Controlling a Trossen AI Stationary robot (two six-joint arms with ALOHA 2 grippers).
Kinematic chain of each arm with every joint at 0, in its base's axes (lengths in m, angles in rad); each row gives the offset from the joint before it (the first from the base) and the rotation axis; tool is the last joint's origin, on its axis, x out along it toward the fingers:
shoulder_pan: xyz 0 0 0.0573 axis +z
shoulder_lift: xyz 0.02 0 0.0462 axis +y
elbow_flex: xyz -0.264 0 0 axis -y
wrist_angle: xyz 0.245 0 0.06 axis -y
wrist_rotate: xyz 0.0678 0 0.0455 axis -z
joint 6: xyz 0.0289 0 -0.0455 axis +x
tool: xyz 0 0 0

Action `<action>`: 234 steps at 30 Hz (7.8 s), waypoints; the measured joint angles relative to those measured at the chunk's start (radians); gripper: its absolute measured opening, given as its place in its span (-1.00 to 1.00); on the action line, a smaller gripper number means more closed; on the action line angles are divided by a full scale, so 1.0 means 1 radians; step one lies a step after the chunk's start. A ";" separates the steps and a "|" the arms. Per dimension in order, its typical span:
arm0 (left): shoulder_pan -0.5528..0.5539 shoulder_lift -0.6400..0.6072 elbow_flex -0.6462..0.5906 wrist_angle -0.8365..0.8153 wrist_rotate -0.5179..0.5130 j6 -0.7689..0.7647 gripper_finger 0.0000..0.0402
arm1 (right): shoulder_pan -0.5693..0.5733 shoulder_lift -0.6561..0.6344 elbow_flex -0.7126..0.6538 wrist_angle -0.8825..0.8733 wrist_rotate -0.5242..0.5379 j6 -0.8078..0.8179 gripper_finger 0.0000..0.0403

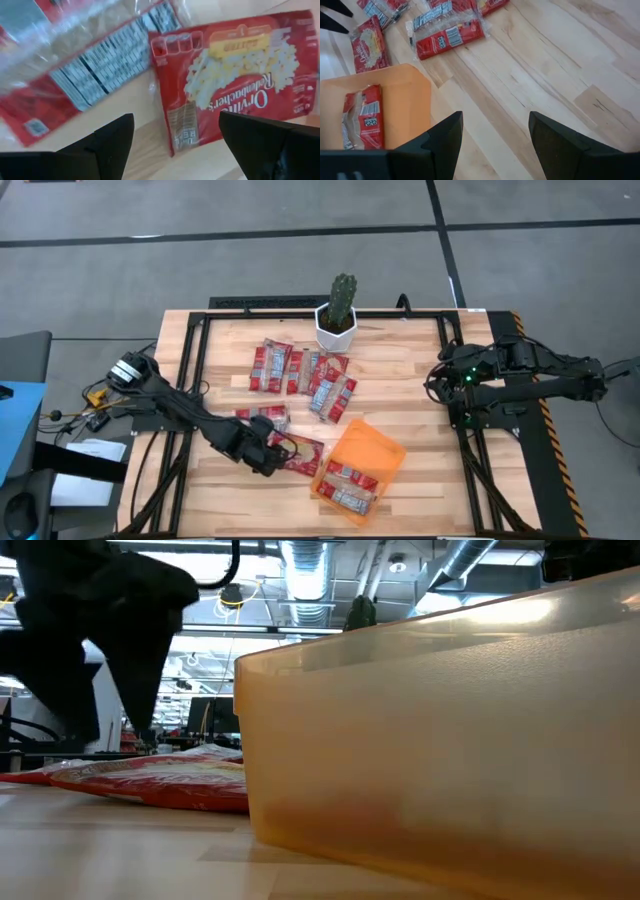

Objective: Sort popcorn bags into baskets
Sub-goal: Put the red popcorn bag into the orange container

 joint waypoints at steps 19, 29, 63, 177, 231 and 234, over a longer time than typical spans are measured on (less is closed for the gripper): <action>0.006 0.078 -0.275 0.625 -0.073 -0.087 0.14 | 0.000 0.000 0.000 0.004 0.000 -0.029 0.26; 0.007 0.082 -0.285 0.603 -0.106 -0.072 -0.94 | 0.000 0.000 0.000 0.013 0.000 -0.031 0.26; 0.086 -0.363 -0.259 0.830 -0.256 0.170 -1.00 | 0.000 0.000 0.000 0.064 0.000 -0.023 0.26; 0.622 0.062 -0.135 0.724 0.293 0.628 0.28 | -0.059 0.418 -0.351 0.876 0.234 0.126 0.26; 0.596 0.242 -0.247 1.117 0.347 0.412 -0.58 | -0.145 1.056 0.015 1.158 -0.059 -0.292 0.26; 0.606 0.227 -0.246 1.122 0.367 0.409 -0.87 | -0.170 0.925 0.015 1.060 -0.058 -0.310 0.26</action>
